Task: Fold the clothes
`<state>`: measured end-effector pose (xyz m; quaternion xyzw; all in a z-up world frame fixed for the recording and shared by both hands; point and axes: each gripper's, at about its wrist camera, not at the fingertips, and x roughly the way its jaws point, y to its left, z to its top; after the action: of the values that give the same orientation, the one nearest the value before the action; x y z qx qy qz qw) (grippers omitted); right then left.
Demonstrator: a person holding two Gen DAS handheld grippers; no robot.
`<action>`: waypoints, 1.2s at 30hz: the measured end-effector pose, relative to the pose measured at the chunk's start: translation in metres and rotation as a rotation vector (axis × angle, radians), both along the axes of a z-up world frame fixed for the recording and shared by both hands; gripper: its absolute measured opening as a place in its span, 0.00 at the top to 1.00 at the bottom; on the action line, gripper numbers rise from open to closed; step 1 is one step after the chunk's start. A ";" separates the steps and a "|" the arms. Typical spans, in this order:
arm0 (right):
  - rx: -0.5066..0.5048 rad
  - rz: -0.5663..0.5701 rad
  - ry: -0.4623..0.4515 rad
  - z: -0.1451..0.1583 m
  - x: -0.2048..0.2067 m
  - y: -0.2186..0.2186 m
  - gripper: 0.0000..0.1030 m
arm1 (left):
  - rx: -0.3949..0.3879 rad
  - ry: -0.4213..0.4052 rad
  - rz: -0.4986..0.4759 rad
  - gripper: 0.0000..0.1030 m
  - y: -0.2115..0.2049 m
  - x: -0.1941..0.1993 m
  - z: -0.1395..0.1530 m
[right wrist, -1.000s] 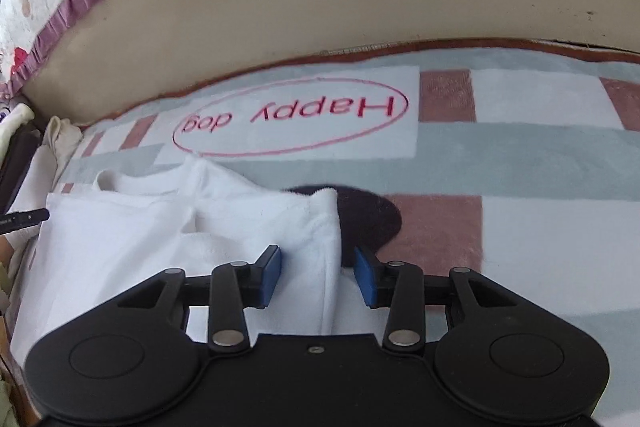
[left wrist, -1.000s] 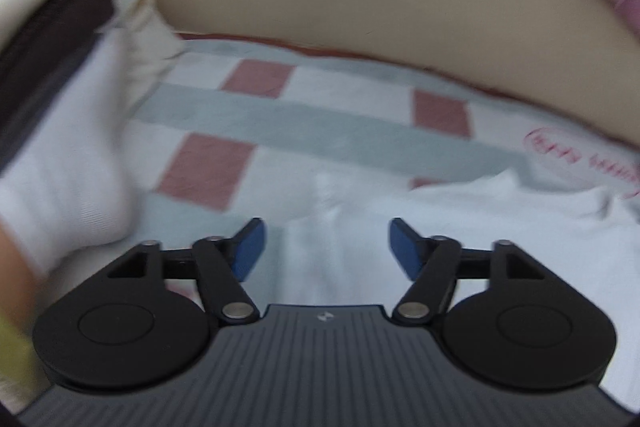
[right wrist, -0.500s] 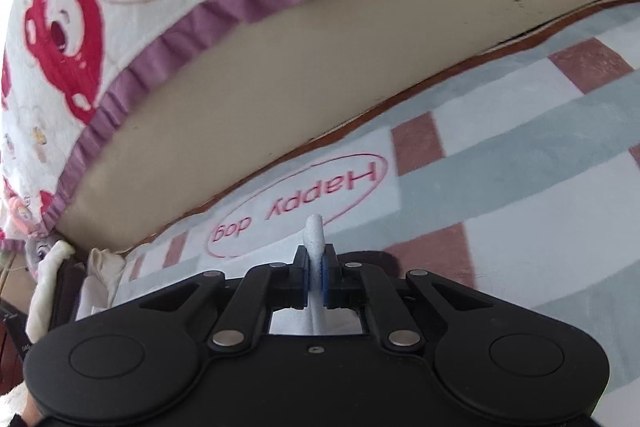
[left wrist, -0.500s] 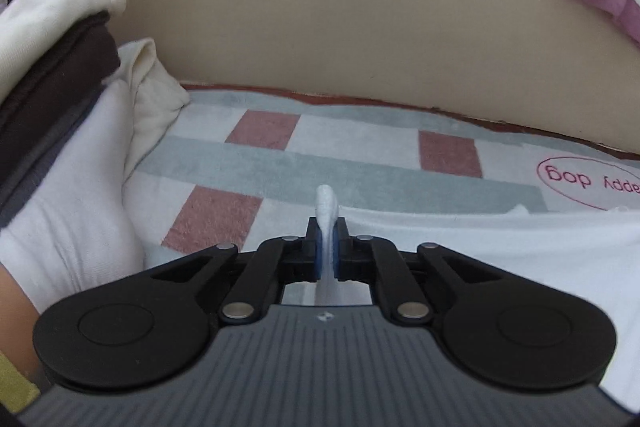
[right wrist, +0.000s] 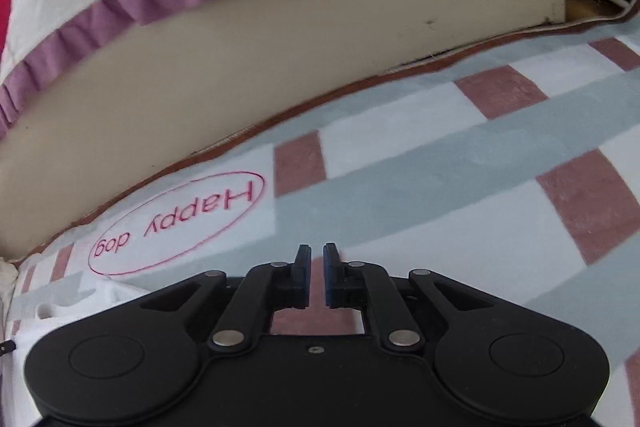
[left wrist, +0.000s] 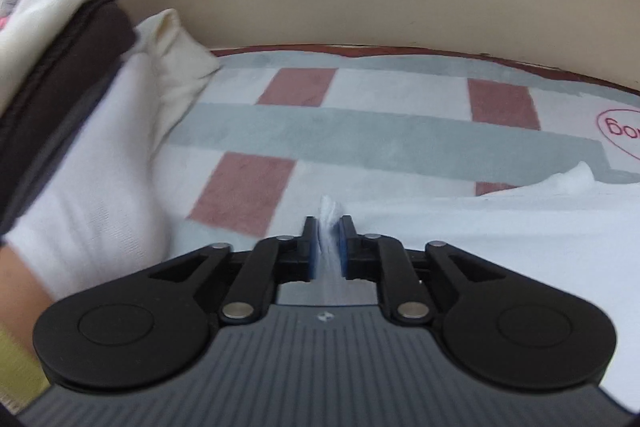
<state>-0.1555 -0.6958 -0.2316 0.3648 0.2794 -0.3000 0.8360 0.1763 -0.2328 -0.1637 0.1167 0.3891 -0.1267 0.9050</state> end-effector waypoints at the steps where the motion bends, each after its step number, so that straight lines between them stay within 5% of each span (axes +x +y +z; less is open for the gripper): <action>1: 0.040 0.022 -0.037 0.002 -0.002 0.000 0.85 | -0.036 -0.008 -0.008 0.77 0.004 -0.007 0.010; 2: 0.076 0.077 -0.099 0.007 -0.003 0.003 0.83 | -0.079 -0.021 -0.021 0.60 0.008 -0.016 0.021; 3: 0.104 0.143 -0.159 0.013 -0.003 0.010 0.71 | -0.131 -0.036 -0.046 0.46 0.009 -0.030 0.032; 4: 0.125 0.217 -0.191 0.018 0.001 0.018 0.48 | -0.158 -0.036 -0.077 0.45 0.008 -0.044 0.042; 5: 0.130 0.286 -0.202 0.023 0.007 0.028 0.42 | -0.155 -0.019 -0.112 0.45 0.005 -0.055 0.047; 8: 0.030 0.444 -0.087 0.031 0.032 0.070 0.41 | -0.122 0.084 -0.185 0.45 -0.004 -0.070 0.037; 11: -0.086 0.512 0.105 0.021 0.048 0.103 0.41 | -0.034 0.199 -0.128 0.48 0.000 -0.071 0.011; 14: -0.125 0.483 0.174 0.022 0.037 0.115 0.42 | 0.086 0.199 -0.105 0.42 0.015 -0.084 -0.005; 19: -0.227 0.381 0.441 0.033 0.005 0.146 0.38 | 0.219 0.141 -0.019 0.37 0.040 -0.103 0.004; 24: -0.043 0.137 0.401 0.045 -0.045 0.146 0.38 | 0.449 0.038 -0.053 0.38 0.035 -0.129 0.018; 25: 0.004 0.099 0.369 0.046 -0.058 0.149 0.38 | 0.423 0.031 -0.064 0.38 0.036 -0.135 0.024; 29: 0.213 -0.007 0.226 0.045 -0.097 0.154 0.38 | 0.012 0.153 -0.120 0.38 0.049 -0.146 0.052; 30: 0.265 -0.028 0.195 0.043 -0.104 0.156 0.38 | -0.039 0.176 -0.148 0.38 0.045 -0.152 0.054; 33: 0.369 -0.061 0.136 0.039 -0.115 0.162 0.37 | -0.130 0.251 -0.253 0.40 0.022 -0.172 0.051; 36: 0.360 -0.015 0.160 0.036 -0.104 0.158 0.37 | -0.143 0.304 -0.349 0.41 -0.004 -0.194 0.043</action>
<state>-0.2592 -0.5376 -0.1955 0.4853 0.3915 -0.2795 0.7301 -0.0180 -0.2371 -0.1203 0.0973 0.4846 -0.3247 0.8064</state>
